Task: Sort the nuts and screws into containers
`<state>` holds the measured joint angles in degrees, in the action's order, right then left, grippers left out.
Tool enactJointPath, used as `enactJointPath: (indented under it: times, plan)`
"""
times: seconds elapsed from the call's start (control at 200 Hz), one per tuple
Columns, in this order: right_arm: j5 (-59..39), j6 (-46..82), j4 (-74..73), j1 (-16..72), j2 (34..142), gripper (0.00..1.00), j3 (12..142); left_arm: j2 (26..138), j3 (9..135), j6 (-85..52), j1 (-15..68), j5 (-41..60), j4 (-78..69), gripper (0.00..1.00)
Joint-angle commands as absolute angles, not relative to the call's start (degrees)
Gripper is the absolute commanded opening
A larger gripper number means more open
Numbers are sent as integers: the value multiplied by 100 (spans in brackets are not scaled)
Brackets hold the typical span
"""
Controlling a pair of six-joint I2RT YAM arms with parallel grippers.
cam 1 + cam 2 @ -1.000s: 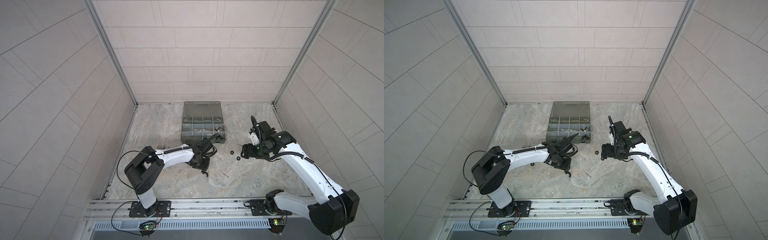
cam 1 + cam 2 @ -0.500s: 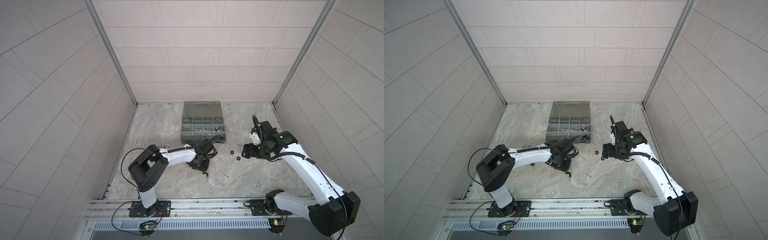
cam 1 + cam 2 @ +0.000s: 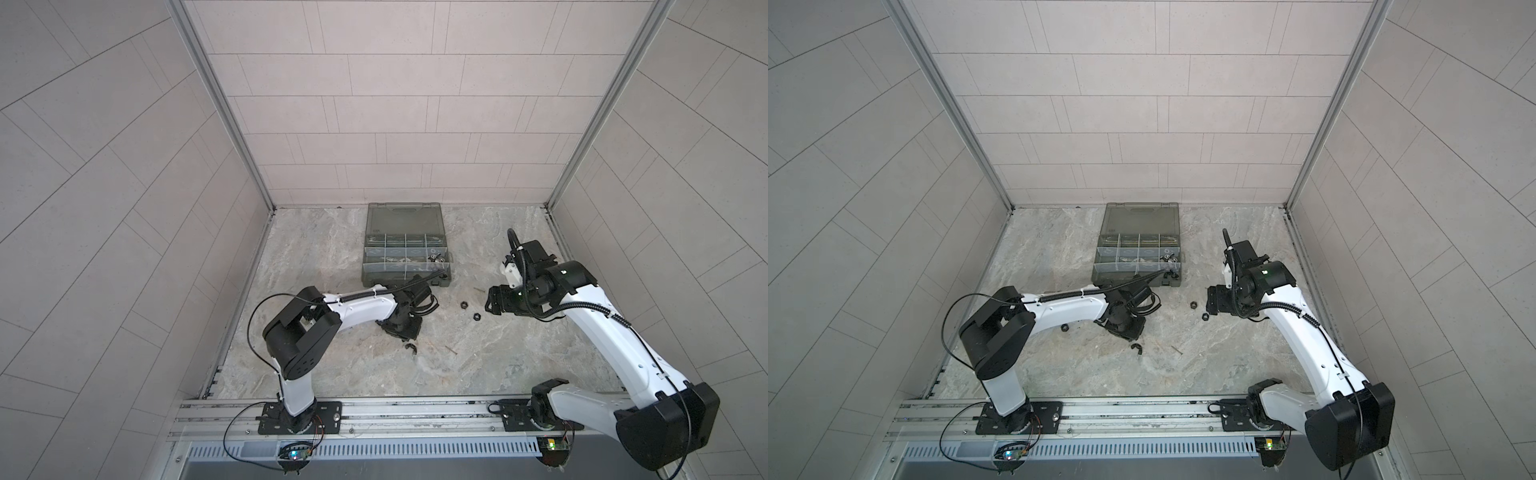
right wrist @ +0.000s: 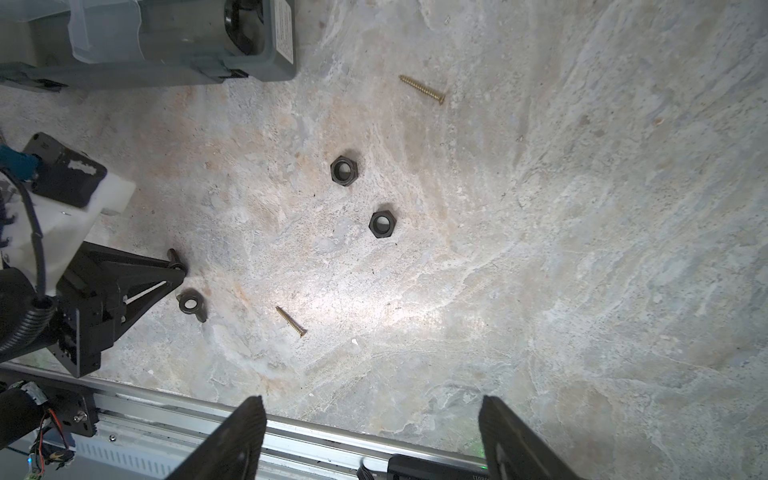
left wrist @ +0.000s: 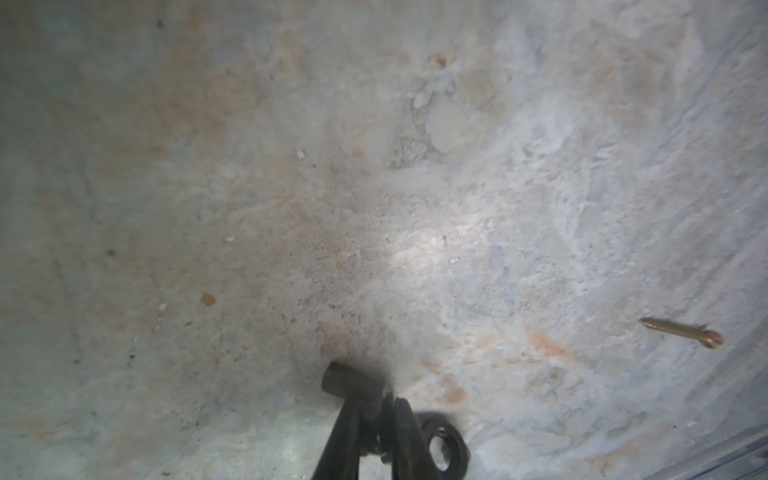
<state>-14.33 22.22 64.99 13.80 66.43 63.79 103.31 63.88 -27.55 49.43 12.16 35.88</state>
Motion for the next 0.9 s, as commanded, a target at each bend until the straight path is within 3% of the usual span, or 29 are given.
enactJointPath:
  times: [0.0,0.355,0.45,0.575,0.756,0.896]
  plan:
    - [-1365,2150,6673,1325,6584,82,6483,10441,6598,-2586,4967,1151,3935,14]
    - [-1369,2160,6671,1154,6434,82,6524,10686,7784,-2039,4815,1045,4744,14]
    - [-1352,2187,6671,1105,6341,82,6484,10736,7912,-1936,4778,1089,4840,5]
    - [-1334,2197,6675,1038,6246,82,6427,10818,8060,-1828,4706,1099,4905,5]
    - [-1332,2191,6680,959,6231,82,6438,11060,8483,-1663,4582,1161,5078,7]
    - [-1315,2165,6671,937,6275,82,6423,11121,8538,-1557,4553,1308,5076,17]
